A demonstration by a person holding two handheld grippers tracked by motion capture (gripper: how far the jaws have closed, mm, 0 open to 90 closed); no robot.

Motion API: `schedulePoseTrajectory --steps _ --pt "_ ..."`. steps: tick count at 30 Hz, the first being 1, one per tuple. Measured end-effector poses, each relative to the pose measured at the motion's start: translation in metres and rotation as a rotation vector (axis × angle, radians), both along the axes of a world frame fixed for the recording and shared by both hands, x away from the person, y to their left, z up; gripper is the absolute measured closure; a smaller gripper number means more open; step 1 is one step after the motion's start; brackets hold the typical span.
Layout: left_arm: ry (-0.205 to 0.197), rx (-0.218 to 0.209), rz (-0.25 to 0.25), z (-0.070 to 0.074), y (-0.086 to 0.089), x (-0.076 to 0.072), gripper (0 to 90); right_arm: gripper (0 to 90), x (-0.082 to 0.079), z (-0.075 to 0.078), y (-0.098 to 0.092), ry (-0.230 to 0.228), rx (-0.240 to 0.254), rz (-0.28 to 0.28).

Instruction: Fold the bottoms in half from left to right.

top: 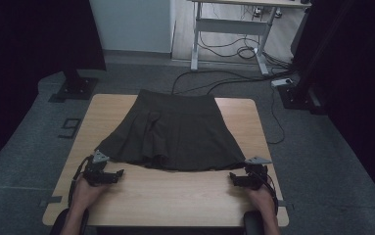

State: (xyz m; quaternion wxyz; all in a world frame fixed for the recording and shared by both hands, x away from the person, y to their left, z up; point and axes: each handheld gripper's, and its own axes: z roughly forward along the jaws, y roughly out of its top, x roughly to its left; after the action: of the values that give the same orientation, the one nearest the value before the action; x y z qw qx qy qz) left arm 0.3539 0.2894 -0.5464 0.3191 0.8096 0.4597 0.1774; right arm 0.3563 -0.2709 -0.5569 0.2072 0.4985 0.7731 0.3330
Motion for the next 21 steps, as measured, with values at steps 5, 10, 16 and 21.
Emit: schedulePoseTrajectory --steps 5,10,16,21 --pt "0.001 0.0 -0.002 0.0 -0.0002 0.0 11.7 1.5 0.0001 0.0 0.0 0.0 0.001 0.001" --pt "0.009 0.005 -0.008 -0.0005 -0.0027 0.0004 7.5 0.0 0.0003 -0.0002 0.0003 0.002 -0.002 0.008" --pt "0.018 0.008 -0.022 -0.0009 -0.0044 0.0013 2.9 0.0 0.0005 0.0003 0.0002 0.011 -0.006 0.023" --pt "0.031 0.016 -0.043 -0.0006 -0.0052 0.0031 0.2 0.0 0.0005 0.0018 0.0008 0.026 -0.009 0.029"
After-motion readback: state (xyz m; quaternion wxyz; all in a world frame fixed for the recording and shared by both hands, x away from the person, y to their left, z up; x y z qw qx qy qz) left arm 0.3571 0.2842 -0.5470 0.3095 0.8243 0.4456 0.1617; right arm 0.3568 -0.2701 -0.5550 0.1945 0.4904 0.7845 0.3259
